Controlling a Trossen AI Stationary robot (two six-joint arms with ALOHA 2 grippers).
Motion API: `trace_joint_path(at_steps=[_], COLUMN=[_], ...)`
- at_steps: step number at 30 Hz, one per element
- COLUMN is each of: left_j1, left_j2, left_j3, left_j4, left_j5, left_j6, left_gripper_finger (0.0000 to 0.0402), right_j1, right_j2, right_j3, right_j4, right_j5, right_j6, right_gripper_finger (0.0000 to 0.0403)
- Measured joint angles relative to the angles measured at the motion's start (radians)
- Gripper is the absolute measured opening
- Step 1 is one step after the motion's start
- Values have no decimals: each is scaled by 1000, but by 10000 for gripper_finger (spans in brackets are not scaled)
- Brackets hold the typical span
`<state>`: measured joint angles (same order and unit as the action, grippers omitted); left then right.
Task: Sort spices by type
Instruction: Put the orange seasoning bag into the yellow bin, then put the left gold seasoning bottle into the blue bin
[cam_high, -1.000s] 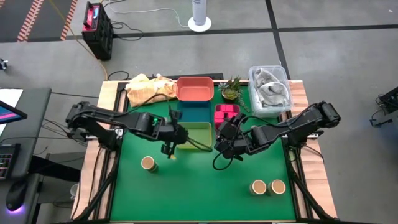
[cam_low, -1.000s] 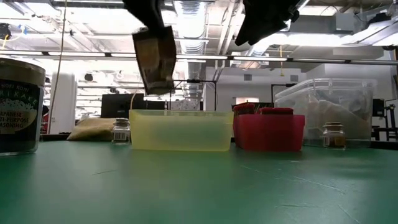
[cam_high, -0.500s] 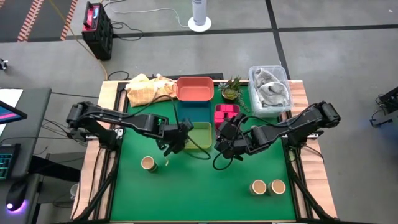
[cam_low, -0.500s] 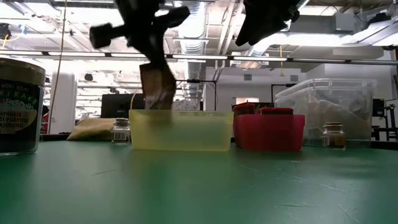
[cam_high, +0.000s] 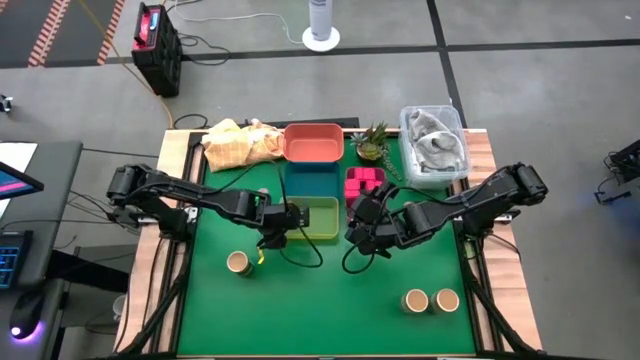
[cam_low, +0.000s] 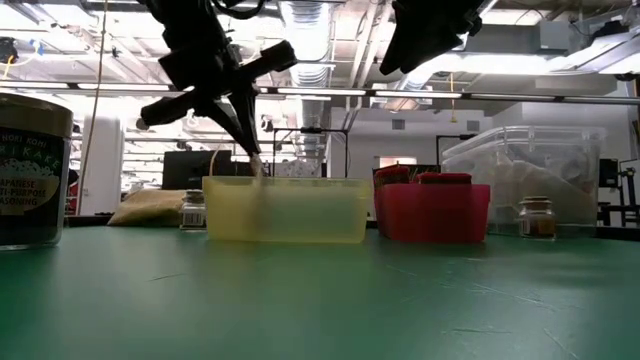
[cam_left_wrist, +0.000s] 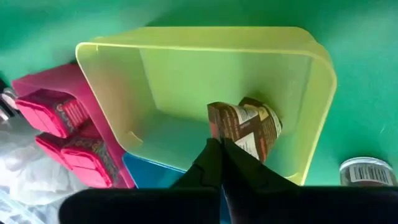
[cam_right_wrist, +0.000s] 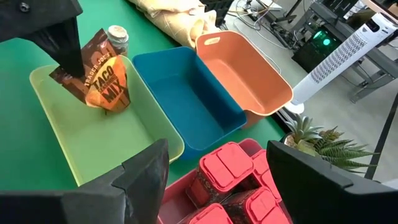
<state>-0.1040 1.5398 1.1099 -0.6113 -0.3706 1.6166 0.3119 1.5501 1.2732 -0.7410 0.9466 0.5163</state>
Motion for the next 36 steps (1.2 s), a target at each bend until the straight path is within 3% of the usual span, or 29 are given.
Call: trace_joint_path(at_steps=[9,22,27,31,36], left_j1=[-1,-15,-38,-59,-55], left_j2=[0,0,0,-1,-1], left_j3=[0,37,110,162,203], left_j4=[-8,-82,-151,-253,-355], left_j5=[24,32,52,103,67], left_j6=[-84,-178,-267,-472,-992], left_gripper_finger=[17,135,155,153,149], right_j1=[0,-15,-15,-15,-15], right_j2=[0,2,3,3,3], right_j3=[0,0,0,0,0], right_j4=[0,-7,-7,-7,-7], right_j5=[0,-1,-1,-1,-2], right_j6=[0,11,14,15,15], right_gripper_finger=[301,301,301,301,301])
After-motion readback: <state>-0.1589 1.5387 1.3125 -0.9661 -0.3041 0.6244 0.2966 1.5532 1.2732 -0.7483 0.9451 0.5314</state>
